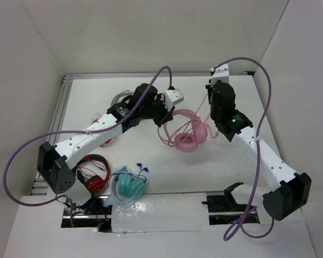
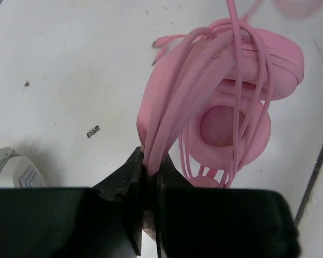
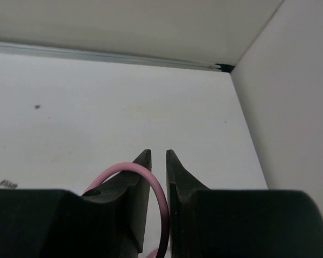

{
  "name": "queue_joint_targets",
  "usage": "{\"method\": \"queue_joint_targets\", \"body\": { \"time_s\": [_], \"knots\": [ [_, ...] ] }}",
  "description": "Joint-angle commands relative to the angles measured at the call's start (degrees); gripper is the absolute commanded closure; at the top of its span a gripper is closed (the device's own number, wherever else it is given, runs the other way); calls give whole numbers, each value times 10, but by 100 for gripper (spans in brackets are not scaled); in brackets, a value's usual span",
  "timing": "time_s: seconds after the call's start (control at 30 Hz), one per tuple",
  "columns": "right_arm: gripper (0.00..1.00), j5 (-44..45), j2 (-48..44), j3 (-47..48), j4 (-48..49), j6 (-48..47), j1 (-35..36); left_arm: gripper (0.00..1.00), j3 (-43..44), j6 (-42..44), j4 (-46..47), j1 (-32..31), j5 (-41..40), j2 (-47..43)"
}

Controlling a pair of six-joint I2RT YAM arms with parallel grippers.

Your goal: Wrap the headphones

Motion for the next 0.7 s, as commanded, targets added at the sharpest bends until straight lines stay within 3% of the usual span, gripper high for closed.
{"method": "queue_joint_targets", "body": {
  "time_s": [0.0,0.2,0.3,0.4,0.67],
  "knots": [
    [76,5,10,69,49,27,-55,100,-28,13,50,-4,81,-79],
    [70,-98,22,99,40,68,-133,100,-55,7,58,-8,117,-119],
    [70,-153,34,108,42,72,-141,100,-61,5,66,-8,161,-136],
    [71,-191,55,117,50,75,-148,100,-88,25,88,-9,256,-162],
    [74,-290,138,170,59,121,-162,100,-43,23,60,-12,332,-183]
  ]
}}
